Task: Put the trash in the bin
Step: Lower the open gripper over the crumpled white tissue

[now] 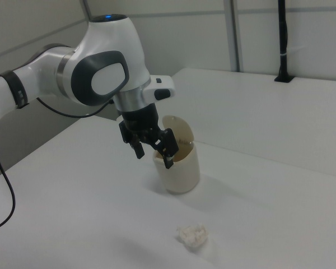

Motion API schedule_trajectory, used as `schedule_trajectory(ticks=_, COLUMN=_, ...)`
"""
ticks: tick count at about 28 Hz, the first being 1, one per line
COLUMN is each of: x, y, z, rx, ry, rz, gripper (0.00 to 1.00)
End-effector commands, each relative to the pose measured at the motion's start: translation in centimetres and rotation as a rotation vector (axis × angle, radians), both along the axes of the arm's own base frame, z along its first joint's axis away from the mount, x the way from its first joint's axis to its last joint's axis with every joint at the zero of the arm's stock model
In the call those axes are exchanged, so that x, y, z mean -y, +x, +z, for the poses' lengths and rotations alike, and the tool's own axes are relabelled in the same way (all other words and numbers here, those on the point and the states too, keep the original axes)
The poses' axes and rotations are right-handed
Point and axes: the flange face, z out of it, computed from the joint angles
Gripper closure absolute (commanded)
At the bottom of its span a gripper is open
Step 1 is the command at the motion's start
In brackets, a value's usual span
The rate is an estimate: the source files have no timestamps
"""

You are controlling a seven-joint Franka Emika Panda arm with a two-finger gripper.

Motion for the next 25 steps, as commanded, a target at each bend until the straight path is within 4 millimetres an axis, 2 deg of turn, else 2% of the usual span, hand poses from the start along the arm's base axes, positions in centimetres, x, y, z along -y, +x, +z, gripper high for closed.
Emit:
schedule_trajectory(ticks=1, x=-0.1, y=0.2, z=-1.3, rx=-0.041, ry=0.007, rz=0.013, gripper=0.0)
schedule_trajectory(ticks=5, x=0.4, y=0.4, z=-2.3, rx=-0.063, ry=0.008, rz=0.004, gripper=0.0)
schedule_trajectory(ticks=10, x=2.4, y=0.2, z=-5.4, rx=-0.124, ry=0.009, rz=-0.02, gripper=0.0)
schedule_trajectory(ticks=11, x=2.8, y=0.2, z=-6.8, rx=-0.15, ry=0.009, rz=-0.021, gripper=0.0)
schedule_trajectory(ticks=16, x=3.9, y=0.8, z=-9.9, rx=-0.201, ry=0.013, rz=-0.014, gripper=0.0)
schedule_trajectory(ticks=19, x=5.2, y=1.1, z=-12.8, rx=-0.248, ry=0.003, rz=0.004, gripper=0.0)
schedule_trajectory(ticks=23, x=5.8, y=2.2, z=-15.7, rx=-0.254, ry=-0.021, rz=0.029, gripper=0.0)
schedule_trajectory(ticks=25, x=5.9, y=2.5, z=-16.4, rx=-0.243, ry=-0.027, rz=0.033, gripper=0.01)
